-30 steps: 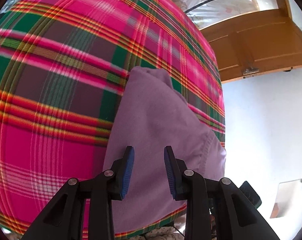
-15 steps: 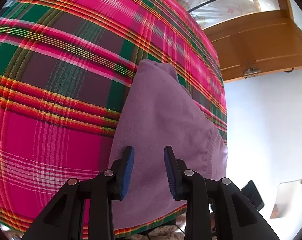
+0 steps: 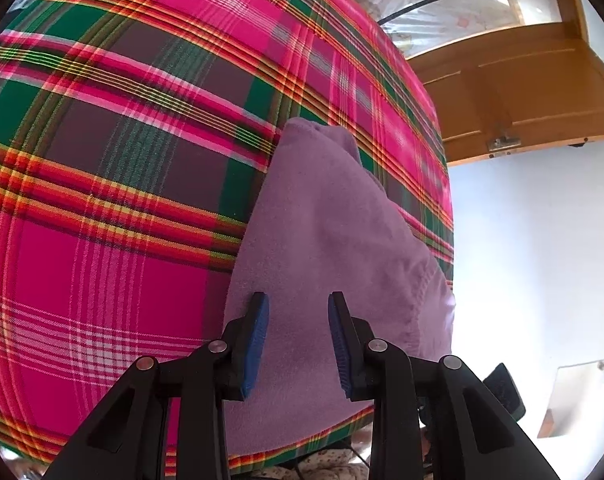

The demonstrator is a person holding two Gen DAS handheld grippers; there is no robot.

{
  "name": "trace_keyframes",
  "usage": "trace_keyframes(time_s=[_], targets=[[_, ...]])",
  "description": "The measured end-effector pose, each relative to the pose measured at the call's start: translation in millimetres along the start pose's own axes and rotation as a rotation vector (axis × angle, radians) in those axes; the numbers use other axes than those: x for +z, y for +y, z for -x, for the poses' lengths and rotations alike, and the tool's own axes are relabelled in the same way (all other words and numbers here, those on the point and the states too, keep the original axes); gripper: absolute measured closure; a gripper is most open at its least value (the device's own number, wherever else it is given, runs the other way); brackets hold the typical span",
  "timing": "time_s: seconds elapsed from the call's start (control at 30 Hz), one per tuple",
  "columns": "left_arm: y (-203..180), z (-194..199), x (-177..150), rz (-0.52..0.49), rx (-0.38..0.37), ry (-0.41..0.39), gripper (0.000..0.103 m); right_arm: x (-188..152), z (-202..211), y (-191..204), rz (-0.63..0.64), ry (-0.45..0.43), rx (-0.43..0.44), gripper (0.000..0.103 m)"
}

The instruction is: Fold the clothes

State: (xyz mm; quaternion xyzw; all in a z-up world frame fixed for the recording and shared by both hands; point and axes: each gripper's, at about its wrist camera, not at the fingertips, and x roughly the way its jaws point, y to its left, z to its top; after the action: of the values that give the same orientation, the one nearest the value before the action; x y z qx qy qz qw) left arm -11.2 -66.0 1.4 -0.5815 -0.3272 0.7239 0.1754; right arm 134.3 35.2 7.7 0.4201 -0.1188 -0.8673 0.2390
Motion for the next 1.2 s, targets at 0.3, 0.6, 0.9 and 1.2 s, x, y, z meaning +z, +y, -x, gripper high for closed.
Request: trace_keyframes(time_s=[0.3, 0.6, 0.9, 1.2], targets=[[18.0, 17.5, -2.2, 0.03, 0.021, -0.033, 0.071, 1.1, 12.3, 48.6, 0.205, -0.105, -0.127, 0.075], [31.0, 26.9, -4.8, 0.039, 0.009, -0.027, 0.071, 3.9, -30.1, 100.0, 0.363, -0.066, -0.114, 0.061], [44.1, 31.3, -2.9, 0.059, 0.012, -0.029, 0.071, 9.4, -92.2, 148.8, 0.453, 0.006, -0.083, 0.06], [39.8, 28.9, 7.2, 0.031, 0.028, -0.014, 0.071, 2.6, -118.9, 176.4, 0.458, 0.032, -0.212, 0.049]])
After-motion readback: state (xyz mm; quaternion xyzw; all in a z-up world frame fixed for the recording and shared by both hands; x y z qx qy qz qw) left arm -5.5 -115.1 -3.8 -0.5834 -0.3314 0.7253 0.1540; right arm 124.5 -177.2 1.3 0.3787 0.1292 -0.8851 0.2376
